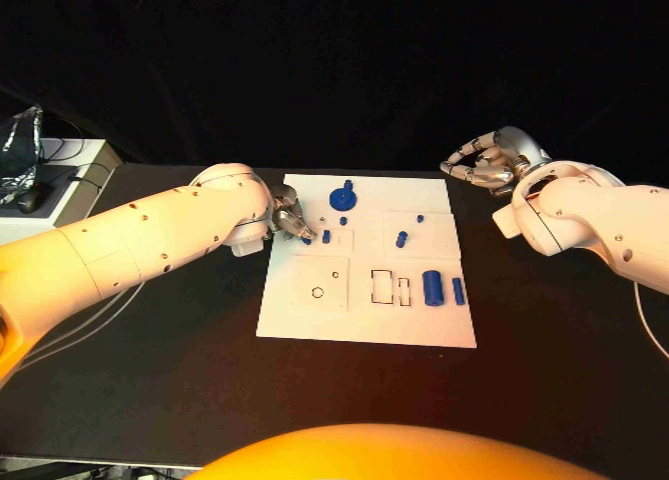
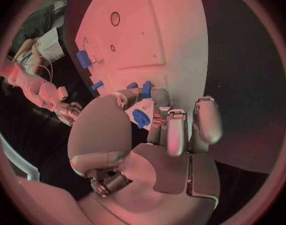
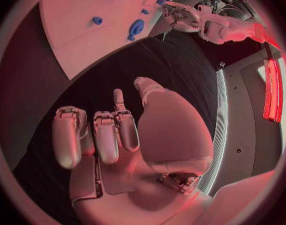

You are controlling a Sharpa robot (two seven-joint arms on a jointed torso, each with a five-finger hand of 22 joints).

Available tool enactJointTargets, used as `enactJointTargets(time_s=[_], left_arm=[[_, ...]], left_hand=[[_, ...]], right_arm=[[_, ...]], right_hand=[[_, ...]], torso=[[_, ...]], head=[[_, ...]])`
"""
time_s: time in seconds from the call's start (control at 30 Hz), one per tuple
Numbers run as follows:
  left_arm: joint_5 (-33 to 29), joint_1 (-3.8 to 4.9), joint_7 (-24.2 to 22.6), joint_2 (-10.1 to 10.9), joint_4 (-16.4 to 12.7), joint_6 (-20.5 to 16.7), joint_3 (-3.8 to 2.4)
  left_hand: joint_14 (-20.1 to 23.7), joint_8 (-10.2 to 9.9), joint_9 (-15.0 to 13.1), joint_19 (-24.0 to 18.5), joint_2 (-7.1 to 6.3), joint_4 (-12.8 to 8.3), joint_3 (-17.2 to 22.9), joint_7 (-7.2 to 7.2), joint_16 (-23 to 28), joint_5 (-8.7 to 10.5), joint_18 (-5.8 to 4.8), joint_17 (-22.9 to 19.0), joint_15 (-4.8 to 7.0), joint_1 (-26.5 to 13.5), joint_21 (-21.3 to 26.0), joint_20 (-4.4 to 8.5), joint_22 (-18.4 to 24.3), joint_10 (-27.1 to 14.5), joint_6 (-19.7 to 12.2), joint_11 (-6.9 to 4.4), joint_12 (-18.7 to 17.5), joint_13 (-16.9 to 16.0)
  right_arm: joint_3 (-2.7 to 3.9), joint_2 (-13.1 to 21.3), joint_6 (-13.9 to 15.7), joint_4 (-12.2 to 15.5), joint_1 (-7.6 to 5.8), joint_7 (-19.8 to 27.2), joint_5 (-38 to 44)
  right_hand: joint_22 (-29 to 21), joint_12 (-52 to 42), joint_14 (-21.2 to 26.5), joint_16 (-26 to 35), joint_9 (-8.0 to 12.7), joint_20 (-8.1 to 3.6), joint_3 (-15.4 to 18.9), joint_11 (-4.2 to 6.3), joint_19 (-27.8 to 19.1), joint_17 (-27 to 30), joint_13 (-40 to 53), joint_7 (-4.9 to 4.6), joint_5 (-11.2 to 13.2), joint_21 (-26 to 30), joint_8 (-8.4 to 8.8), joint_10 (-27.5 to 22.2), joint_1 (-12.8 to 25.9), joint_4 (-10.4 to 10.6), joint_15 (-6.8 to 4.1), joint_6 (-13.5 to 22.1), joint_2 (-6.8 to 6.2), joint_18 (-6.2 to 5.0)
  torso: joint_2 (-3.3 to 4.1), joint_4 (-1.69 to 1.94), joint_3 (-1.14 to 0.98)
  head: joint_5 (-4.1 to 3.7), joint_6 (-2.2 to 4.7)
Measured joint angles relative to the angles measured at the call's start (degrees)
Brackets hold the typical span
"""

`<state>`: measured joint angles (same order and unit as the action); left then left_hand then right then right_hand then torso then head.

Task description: Assemble the parts on the task board

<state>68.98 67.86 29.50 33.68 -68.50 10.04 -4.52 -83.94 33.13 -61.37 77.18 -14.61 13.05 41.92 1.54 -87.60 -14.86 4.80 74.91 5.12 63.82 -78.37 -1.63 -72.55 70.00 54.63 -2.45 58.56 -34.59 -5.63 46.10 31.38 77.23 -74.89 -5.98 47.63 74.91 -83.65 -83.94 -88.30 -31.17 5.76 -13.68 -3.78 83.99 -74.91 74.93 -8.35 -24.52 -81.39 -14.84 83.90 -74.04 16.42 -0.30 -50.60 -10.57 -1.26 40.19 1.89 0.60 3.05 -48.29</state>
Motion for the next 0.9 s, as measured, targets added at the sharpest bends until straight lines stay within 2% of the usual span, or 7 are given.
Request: enactJointTargets(time_s=[0.13,0.23,0.9], left_arm=[[-0.1,-0.03,-0.1,0.1,-0.2,-0.2,0.01],[-0.1,-0.08,-0.2,0.2,-0.4,-0.4,0.04],[-0.1,-0.37,0.0,0.4,-0.8,-2.0,0.1]], left_hand=[[0.0,0.1,-1.0,0.0,-0.56,2.2,2.2,0.25,0.0,0.0,-0.01,0.0,0.0,1.4,0.0,0.0,-0.2,-0.1,-0.5,0.1,0.0,0.1],[0.0,1.0,-1.5,0.0,-0.56,2.8,2.8,0.41,0.0,0.0,0.0,0.0,0.0,1.4,0.0,0.0,-0.3,-0.1,-0.8,0.11,0.0,0.3],[0.0,1.6,-1.9,0.0,-0.56,3.0,3.0,0.42,0.0,0.08,0.0,0.0,0.0,1.5,0.0,0.0,-0.5,0.1,-0.8,0.46,0.0,0.1]], right_arm=[[0.0,0.0,0.0,0.0,0.0,0.0,0.0],[0.0,0.0,0.0,0.0,0.02,0.0,0.0],[0.0,-0.1,0.0,-0.1,0.03,0.0,0.1]], right_hand=[[0.0,0.0,0.0,0.0,0.0,0.0,0.0,0.0,0.0,0.0,0.0,0.0,0.0,0.0,0.0,0.0,0.0,0.0,0.0,0.0,0.0,0.0],[0.0,0.0,0.0,0.0,0.0,0.0,0.0,0.0,0.0,0.0,0.0,0.0,0.0,0.0,0.0,0.0,0.0,0.0,0.0,0.0,0.0,0.0],[0.0,0.0,0.0,0.0,-0.1,0.0,0.0,0.0,0.0,0.0,0.0,0.0,0.0,0.0,0.0,0.0,0.0,0.0,0.0,0.0,0.0,0.0]], torso=[[0.0,0.02,0.01],[0.0,0.02,0.02],[0.0,-0.01,-0.02]], head=[[0.0,-0.04],[0.0,-0.06],[0.18,-0.24]])
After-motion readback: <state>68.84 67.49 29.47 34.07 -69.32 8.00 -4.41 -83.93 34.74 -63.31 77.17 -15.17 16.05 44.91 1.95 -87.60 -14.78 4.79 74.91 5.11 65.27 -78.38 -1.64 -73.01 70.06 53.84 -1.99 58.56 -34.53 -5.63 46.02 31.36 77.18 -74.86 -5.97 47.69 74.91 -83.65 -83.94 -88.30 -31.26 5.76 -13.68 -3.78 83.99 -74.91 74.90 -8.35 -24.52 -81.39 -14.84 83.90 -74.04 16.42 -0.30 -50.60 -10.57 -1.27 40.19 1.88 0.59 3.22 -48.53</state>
